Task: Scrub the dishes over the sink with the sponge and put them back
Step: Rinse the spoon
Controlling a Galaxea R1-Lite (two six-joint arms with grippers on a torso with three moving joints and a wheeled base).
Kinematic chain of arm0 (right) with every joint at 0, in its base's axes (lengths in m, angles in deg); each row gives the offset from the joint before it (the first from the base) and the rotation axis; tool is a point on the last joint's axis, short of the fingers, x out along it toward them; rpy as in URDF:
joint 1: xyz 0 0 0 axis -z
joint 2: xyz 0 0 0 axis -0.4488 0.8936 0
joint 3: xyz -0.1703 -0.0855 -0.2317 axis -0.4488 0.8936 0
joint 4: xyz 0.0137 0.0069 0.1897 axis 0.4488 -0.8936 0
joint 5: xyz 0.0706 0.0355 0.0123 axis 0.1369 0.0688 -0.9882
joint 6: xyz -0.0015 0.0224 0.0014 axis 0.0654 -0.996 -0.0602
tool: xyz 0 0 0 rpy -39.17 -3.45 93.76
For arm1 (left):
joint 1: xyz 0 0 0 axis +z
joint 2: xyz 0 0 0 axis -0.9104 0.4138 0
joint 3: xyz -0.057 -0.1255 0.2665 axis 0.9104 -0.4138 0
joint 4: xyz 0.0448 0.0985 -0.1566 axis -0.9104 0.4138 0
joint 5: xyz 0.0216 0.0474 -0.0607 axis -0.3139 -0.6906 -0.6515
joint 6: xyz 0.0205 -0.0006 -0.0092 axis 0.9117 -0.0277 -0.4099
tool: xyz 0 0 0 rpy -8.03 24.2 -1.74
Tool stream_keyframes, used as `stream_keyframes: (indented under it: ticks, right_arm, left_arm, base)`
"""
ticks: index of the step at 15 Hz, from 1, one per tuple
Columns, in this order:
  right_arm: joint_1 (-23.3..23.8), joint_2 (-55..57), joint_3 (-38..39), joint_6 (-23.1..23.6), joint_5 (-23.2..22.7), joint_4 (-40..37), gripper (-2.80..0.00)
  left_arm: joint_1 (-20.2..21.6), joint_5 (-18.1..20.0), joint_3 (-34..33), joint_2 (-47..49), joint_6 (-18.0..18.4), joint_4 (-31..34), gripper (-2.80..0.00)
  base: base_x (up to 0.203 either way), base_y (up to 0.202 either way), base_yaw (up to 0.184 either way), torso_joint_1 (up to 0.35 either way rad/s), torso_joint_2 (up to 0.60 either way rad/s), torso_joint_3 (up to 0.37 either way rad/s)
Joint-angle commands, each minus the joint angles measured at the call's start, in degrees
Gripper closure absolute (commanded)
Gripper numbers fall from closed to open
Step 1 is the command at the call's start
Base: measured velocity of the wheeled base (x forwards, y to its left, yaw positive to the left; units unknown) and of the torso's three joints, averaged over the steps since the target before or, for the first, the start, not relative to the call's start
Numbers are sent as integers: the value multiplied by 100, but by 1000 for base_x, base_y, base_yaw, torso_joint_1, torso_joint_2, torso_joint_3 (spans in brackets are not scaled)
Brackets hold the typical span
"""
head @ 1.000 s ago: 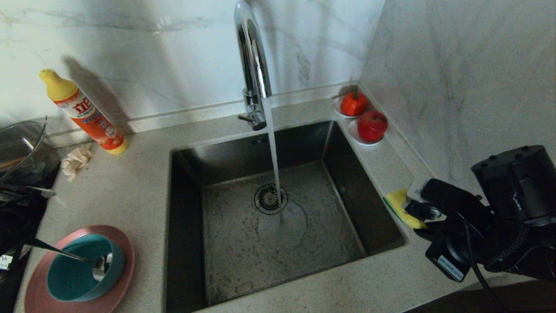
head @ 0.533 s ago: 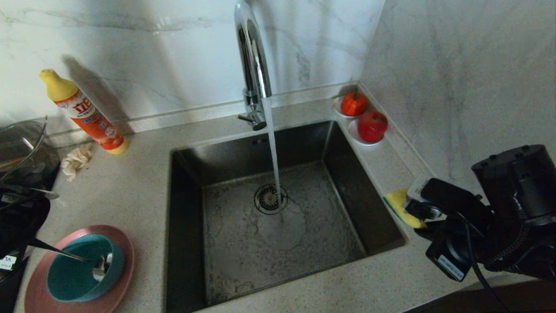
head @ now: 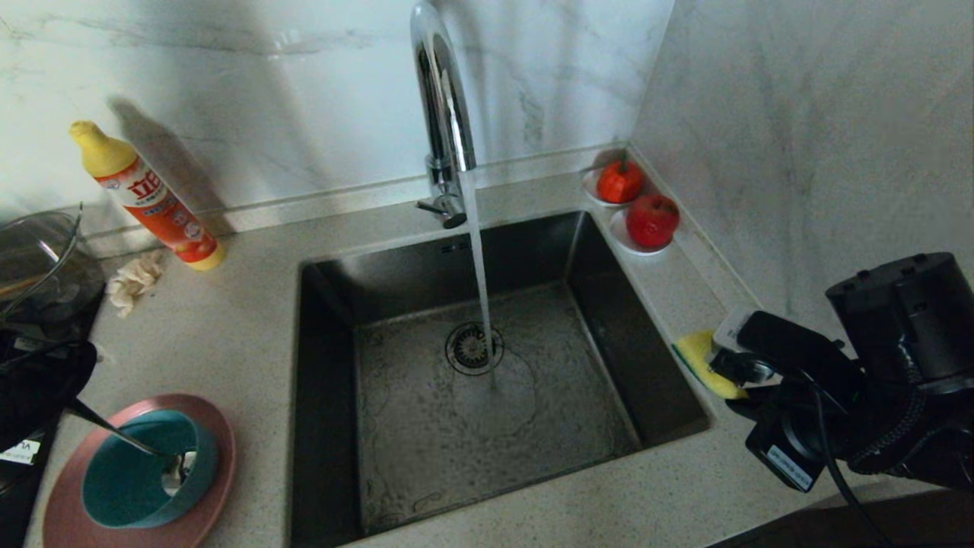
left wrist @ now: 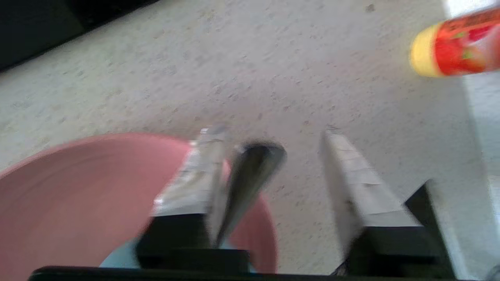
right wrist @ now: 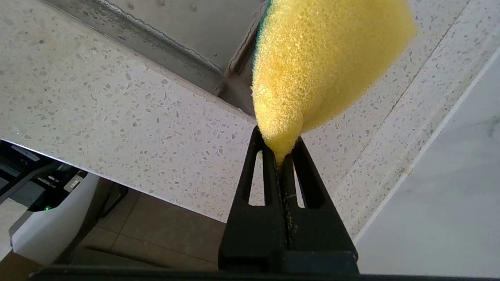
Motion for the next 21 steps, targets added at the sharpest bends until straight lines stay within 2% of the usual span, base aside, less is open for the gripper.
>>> stream_keyframes:
  ticks: [1,21]
  right_arm:
    - [8,-6,-9,16,11,-3,0]
    - [60,-41,47,7,2,15,0]
  left_arm:
    - [2,4,-10,49,-35,-109,0]
    - [8,-11,-42,-48,-17,-109,0]
  base:
    - [0,0,0,0,0,0]
    - [0,0,0,0,0,0]
